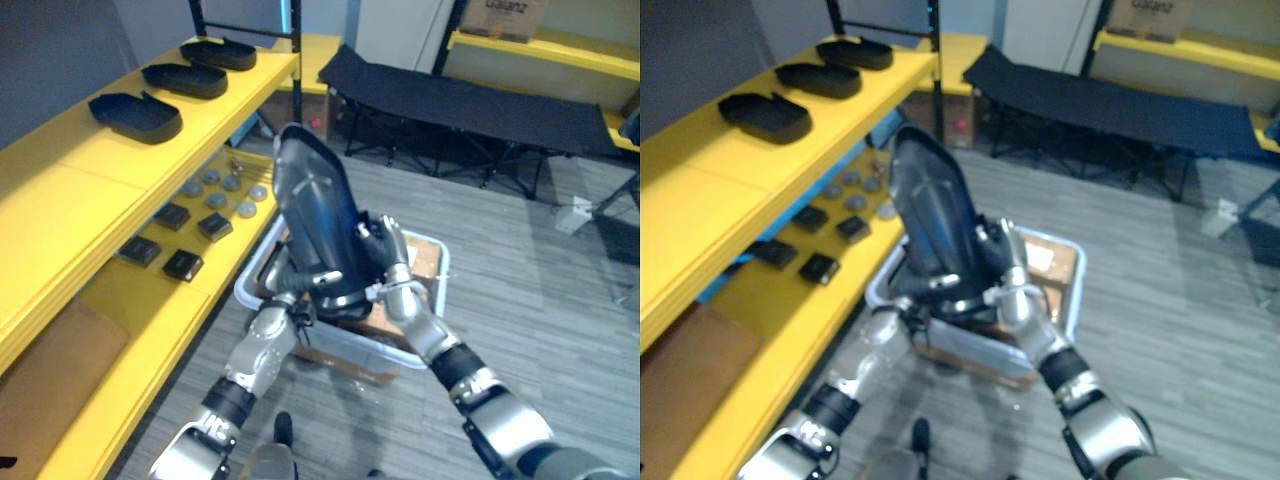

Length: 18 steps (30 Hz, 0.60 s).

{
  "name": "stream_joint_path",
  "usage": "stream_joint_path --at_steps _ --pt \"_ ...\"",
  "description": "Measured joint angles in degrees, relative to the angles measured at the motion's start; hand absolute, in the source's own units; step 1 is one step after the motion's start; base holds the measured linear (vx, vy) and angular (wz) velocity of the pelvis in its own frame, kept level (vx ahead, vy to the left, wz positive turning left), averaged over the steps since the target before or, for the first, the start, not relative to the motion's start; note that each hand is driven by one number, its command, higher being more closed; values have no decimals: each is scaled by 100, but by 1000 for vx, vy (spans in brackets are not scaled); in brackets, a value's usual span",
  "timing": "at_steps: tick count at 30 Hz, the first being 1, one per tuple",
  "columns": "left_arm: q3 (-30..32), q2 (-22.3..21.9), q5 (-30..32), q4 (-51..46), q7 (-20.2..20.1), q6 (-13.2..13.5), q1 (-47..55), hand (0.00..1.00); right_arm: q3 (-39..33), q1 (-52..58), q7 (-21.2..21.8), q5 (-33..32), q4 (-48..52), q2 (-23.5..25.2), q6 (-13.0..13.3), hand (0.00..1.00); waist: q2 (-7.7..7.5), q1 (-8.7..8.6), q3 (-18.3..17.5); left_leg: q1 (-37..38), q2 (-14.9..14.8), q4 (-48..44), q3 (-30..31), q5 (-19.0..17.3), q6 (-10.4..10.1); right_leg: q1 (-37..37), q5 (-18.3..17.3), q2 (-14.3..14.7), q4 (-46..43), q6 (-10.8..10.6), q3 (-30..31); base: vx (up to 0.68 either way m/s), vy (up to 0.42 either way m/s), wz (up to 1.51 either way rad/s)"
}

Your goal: Walk over and take plastic housings, then place them on the shelf

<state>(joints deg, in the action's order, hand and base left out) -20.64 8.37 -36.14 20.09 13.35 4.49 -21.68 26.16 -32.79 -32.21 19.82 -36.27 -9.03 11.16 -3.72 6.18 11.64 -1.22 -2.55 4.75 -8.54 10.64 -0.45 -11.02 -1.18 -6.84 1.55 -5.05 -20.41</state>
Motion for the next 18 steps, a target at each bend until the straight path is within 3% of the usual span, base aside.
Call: stream_joint_path --at_steps 6,7,18 --pt "150 -1 10 -166 43 97 181 0 105 181 -177 138 94 94 0 100 -53 14 -2 -17 17 0 0 0 1 18 2 -1 -8 -4 6 0 0 0" --pt "150 -1 8 -194 60 98 181 100 105 192 -181 137 114 94 0 100 -55 15 -2 -17 15 0 0 0 1 21 0 -1 -8 1 6 0 0 0" --pt "162 -11 72 -213 159 -27 186 100 216 331 -378 132 190 66 123 100 -109 12 -30 4 4 23 -9 1 0 27 -28 -11 -12 40 23 0 0 0"
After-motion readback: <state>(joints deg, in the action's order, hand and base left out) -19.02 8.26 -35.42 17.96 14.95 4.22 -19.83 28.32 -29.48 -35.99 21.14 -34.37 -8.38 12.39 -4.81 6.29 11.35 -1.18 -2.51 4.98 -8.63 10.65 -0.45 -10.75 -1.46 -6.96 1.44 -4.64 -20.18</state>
